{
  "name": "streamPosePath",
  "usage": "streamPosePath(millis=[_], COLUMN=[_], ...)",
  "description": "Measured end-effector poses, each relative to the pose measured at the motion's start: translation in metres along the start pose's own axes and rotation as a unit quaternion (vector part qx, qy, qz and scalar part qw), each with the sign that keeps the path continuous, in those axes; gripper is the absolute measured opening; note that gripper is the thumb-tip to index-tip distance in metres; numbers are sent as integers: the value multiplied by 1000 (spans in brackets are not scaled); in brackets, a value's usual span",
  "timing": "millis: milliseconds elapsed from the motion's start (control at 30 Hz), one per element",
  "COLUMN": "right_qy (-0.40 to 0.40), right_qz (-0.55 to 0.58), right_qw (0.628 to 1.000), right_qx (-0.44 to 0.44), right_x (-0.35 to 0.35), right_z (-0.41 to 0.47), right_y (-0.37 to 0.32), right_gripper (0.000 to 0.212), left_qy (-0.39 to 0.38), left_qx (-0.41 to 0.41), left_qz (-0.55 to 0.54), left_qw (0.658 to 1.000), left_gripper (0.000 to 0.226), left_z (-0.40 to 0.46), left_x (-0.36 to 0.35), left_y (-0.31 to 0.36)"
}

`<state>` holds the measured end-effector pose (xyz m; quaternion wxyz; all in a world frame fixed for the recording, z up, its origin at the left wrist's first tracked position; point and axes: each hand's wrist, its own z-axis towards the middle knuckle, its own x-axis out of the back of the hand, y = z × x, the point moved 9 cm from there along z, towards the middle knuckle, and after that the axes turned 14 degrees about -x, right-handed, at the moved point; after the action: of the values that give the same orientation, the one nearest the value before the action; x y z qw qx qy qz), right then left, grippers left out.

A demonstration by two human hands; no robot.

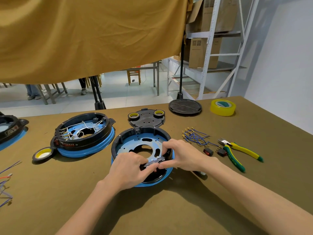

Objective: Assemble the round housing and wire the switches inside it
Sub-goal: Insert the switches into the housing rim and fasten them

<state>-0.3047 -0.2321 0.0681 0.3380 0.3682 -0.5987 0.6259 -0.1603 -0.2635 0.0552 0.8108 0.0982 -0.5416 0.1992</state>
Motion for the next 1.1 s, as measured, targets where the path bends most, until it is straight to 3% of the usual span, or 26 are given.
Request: streamPosePath(millis=[200,300,333,400,467,500,567,633,767,833,933,1000,1100], right_qy=[-5,0,36,173,286,290,220,174,202,204,233,253,203], right_qz=[-19,51,91,112,10,-71,-220,-282,-298,-239,-20,115,242], right_qw=[1000,999,995,976,940,919,878,857,858,881,922,930,934], right_qx=[-9,-20,-33,-77,-184,-256,-363,-393,-367,-353,-308,-241,-166], right_x=[5,4,12,39,60,63,50,38,40,41,45,49,40], right_z=[12,0,-5,-17,-30,-36,-42,-46,-46,-47,-49,-48,-46], right_y=[4,16,24,51,88,105,133,146,140,135,122,103,74], right_gripper=[31,54,60,44,25,27,37,39,37,36,28,27,35], left_qy=[9,9,9,12,19,22,24,20,16,14,-3,-1,42], left_qx=[12,29,32,34,34,34,35,37,48,54,82,108,156], left_qz=[10,10,13,20,22,22,26,31,36,46,64,69,-6], left_qw=[1000,999,999,999,999,999,999,999,998,997,995,992,987], left_gripper=[87,87,87,88,87,88,91,94,96,95,90,86,62], left_z=[11,9,8,9,11,13,16,20,23,24,28,32,33], left_x=[1,-2,-3,-4,-3,-2,-1,-3,-6,-6,-6,-5,1], left_y=[-1,-4,-5,-5,-1,2,8,13,15,14,18,24,25])
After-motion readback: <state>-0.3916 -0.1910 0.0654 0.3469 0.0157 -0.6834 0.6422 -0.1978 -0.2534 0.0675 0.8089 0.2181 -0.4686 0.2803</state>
